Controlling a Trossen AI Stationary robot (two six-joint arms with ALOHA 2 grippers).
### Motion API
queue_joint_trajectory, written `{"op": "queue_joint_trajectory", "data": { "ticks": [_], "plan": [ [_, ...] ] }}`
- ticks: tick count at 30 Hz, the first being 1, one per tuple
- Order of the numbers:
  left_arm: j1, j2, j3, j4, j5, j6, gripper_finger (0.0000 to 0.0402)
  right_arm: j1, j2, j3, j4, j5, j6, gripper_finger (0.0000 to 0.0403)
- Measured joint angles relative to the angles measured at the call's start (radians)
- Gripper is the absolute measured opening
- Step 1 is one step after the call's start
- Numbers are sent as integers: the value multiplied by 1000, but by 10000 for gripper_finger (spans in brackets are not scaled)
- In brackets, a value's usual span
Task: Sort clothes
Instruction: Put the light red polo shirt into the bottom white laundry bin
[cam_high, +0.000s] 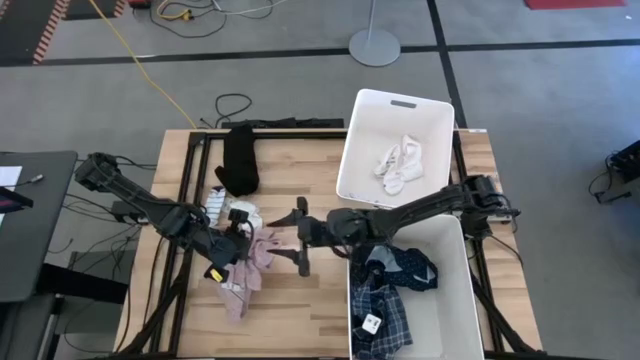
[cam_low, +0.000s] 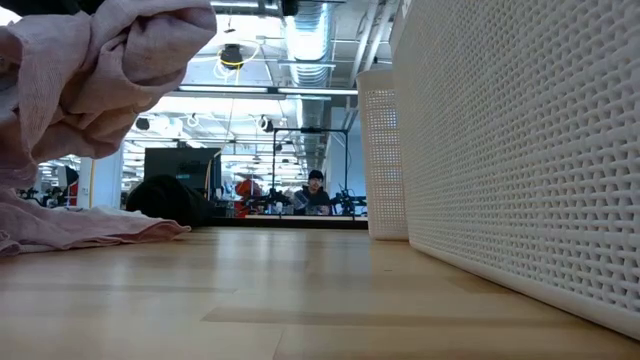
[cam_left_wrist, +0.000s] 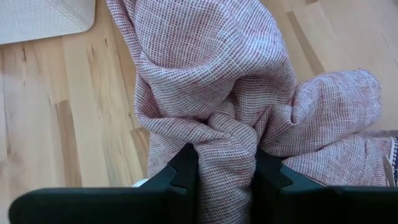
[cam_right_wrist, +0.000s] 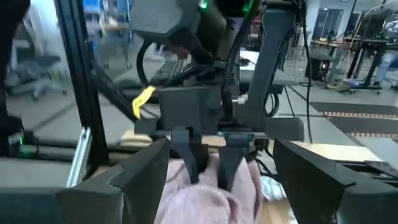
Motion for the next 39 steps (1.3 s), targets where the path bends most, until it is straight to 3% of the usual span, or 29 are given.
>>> {"op": "queue_joint_trajectory", "data": {
  "ticks": [9,16,23,35,39],
  "plan": [
    [0,0,0,0,22,-23,74,-65,174,169,25,-23,65,306],
    [-2,0,0,-3,73,-41,74,-75,269,287,-152,-36,74,305],
    [-2,8,0,-7,149,-40,74,-140,296,298,-206,-33,168,295],
    [-2,7,-1,-25,127,-36,74,-161,320,298,-337,-39,180,292],
    [-2,7,-3,-27,120,-26,74,-163,381,314,-299,-114,205,292]
  ]
}}
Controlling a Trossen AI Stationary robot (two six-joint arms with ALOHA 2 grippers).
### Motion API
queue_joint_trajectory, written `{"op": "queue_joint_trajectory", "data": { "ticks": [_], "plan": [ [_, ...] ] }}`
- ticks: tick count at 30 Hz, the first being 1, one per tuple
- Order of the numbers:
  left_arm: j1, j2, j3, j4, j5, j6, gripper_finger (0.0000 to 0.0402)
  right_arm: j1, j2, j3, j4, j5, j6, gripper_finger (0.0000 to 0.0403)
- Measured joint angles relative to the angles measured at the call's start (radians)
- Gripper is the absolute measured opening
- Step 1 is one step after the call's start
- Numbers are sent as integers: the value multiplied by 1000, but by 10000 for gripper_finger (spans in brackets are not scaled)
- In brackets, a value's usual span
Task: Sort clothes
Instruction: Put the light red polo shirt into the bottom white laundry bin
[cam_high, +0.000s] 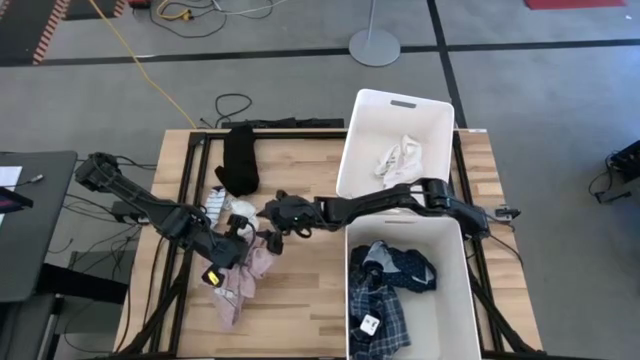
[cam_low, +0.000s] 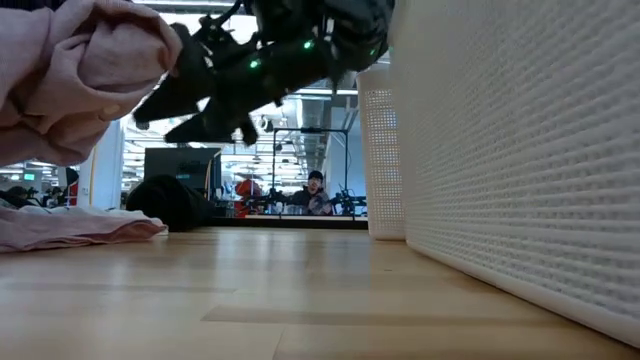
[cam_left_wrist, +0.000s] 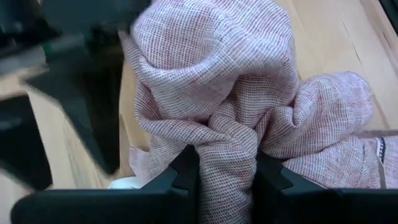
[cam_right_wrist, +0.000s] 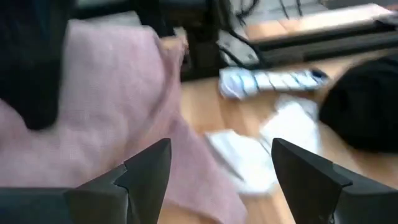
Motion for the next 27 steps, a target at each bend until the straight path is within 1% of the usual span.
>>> {"op": "queue_joint_trajectory", "data": {
  "ticks": [5,9,12,22,27],
  "plan": [
    [0,0,-1,12,2,4,74,-7,106,69,-9,-73,3,292],
    [0,0,-1,22,2,3,74,-7,158,137,-13,-110,-24,292],
    [0,0,-1,30,1,4,74,-7,189,178,-54,-134,-38,292],
    [0,0,-1,71,-18,38,74,-5,194,181,-112,-146,-62,292],
    [1,0,-1,85,8,33,74,1,194,181,-166,-143,-83,292]
  ]
}}
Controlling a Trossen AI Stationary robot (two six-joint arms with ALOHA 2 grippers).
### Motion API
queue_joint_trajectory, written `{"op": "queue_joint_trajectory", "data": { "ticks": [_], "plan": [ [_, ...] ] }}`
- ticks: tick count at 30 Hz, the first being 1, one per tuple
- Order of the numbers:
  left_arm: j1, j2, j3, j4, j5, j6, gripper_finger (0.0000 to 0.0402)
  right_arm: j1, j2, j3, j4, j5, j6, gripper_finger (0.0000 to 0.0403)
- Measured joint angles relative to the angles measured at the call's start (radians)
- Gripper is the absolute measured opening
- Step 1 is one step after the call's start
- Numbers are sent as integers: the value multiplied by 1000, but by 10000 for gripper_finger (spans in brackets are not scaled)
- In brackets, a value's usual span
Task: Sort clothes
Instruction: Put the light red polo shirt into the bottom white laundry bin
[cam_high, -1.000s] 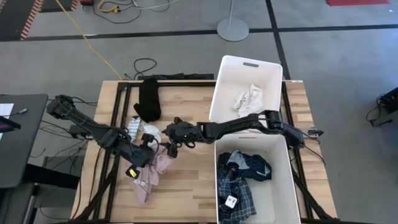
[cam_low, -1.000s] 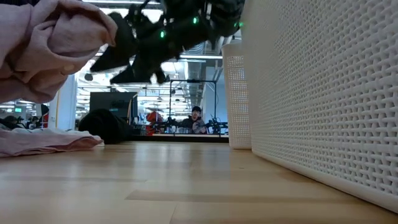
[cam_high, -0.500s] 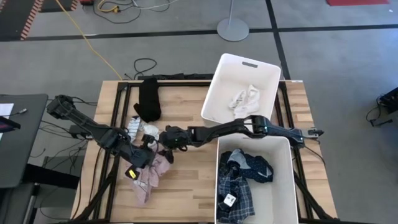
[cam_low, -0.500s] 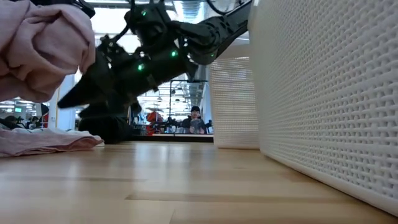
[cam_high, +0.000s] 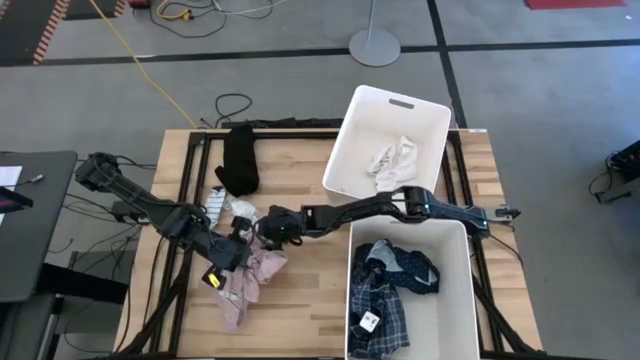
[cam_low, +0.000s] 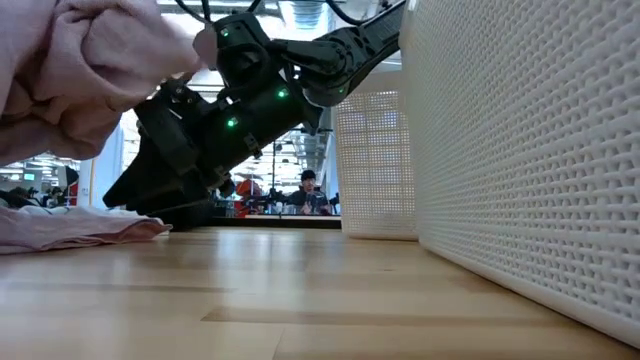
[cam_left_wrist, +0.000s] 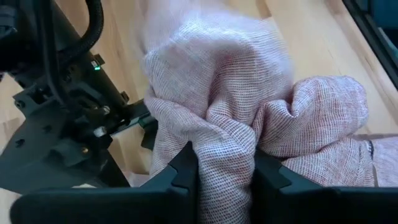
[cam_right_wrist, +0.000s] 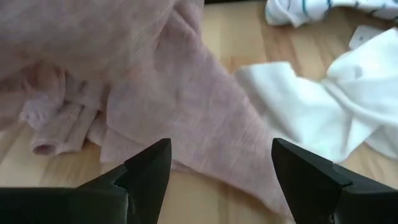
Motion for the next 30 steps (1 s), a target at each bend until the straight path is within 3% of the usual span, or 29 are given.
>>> {"op": "queue_joint_trajectory", "data": {
  "ticks": [9,16,25,30],
  "plan": [
    [-16,0,0,7,12,-9,74,15,-51,0,-95,63,-7,292],
    [-32,0,-1,-64,13,-100,73,28,-147,0,-216,127,-39,292],
    [-9,-1,-202,39,0,-160,74,78,-291,0,-331,237,-99,292],
    [8,0,-278,64,-110,-192,144,114,-352,0,-395,277,-105,292]
  ]
}}
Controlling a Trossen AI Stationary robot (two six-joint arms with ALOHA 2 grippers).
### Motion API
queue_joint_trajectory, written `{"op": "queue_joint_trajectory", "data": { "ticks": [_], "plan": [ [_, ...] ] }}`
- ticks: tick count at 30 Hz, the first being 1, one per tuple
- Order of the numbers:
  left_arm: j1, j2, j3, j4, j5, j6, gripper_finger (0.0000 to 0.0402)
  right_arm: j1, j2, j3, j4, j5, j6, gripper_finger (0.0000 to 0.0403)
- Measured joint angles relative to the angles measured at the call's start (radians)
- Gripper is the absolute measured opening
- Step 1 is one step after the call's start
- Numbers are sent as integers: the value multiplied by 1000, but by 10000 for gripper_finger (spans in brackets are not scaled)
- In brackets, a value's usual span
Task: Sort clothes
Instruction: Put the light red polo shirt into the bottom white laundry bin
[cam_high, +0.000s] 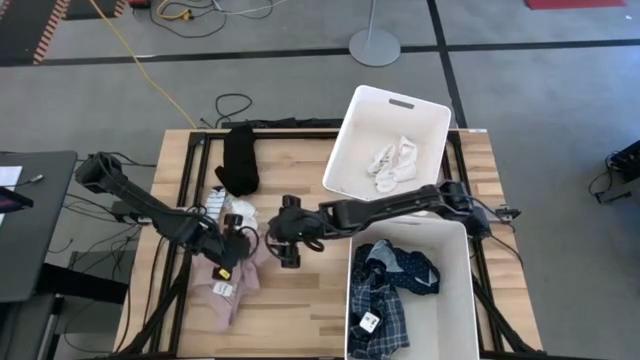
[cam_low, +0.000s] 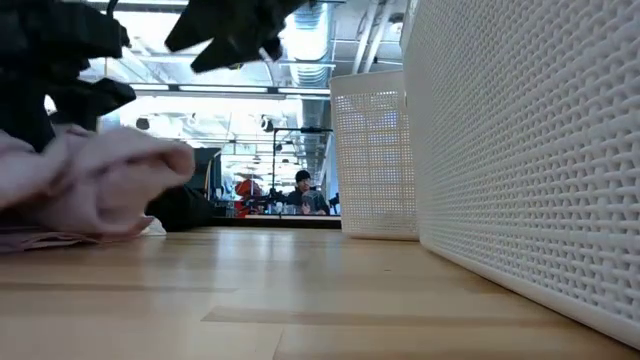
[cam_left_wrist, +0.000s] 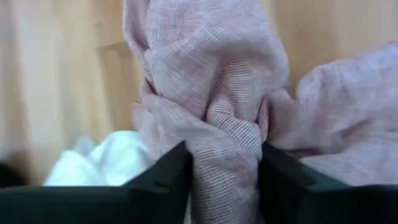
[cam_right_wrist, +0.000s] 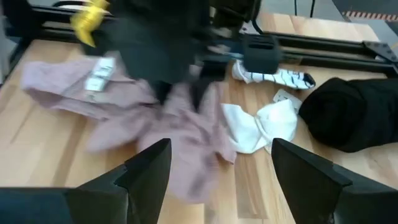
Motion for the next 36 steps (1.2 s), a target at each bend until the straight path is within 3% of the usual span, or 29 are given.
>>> {"op": "queue_joint_trajectory", "data": {
  "ticks": [5,9,13,21,27,30,36],
  "plan": [
    [-5,0,-10,1,-88,29,245,30,-29,0,-32,2,2,292],
    [0,0,-11,1,-35,-3,313,46,-29,0,-38,2,2,292],
    [40,0,-43,6,-21,-62,348,50,-29,0,-38,2,3,292],
    [195,-1,-166,123,81,-230,358,49,-29,0,-38,3,3,292],
    [296,-2,-261,284,293,-220,358,49,-29,0,-38,2,2,292],
    [315,-4,-298,356,348,-196,356,49,-29,0,-38,2,2,292],
    [316,-2,-309,388,371,-172,296,49,-29,0,-46,2,1,292]
  ]
}}
